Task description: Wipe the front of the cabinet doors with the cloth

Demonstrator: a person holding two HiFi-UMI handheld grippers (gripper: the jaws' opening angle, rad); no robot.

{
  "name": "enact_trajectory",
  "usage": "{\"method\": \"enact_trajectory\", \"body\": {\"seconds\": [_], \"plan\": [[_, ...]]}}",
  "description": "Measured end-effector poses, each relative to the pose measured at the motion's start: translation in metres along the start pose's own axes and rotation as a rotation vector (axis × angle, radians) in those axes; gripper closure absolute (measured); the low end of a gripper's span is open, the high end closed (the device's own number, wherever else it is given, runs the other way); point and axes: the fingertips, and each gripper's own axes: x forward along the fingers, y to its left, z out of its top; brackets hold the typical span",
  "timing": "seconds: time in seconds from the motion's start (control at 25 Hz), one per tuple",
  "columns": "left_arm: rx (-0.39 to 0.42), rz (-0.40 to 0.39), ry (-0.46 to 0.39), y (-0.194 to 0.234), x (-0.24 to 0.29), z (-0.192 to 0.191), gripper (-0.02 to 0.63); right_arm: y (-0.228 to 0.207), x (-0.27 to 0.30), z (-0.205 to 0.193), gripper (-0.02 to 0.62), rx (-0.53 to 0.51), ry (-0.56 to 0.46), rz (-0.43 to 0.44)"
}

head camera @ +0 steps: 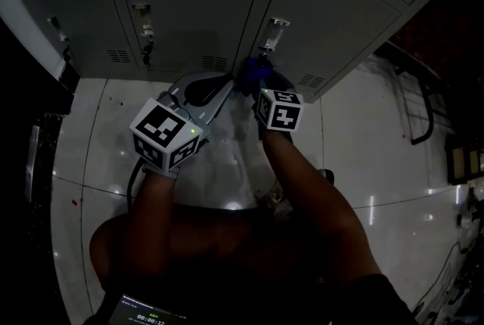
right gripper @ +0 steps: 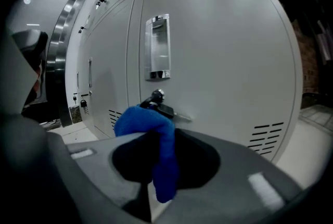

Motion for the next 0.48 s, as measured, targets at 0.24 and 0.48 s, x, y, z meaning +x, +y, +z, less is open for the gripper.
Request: {"method": "enact_trajectory", "body": {"seconds": [0.24, 0.48], "plan": [[0.006, -0.003, 0.007, -0.002, 0.001, -0.001, 0.606, -0.047, -0.013, -0.005, 0.518, 0.008, 0.012, -0.068], [0.008, -0.007, 0.01, -0.004, 0.001, -0.002, 0.606, -0.106, -0.034, -0.012, 0.518, 0.033, 0.023, -0.178]]}}
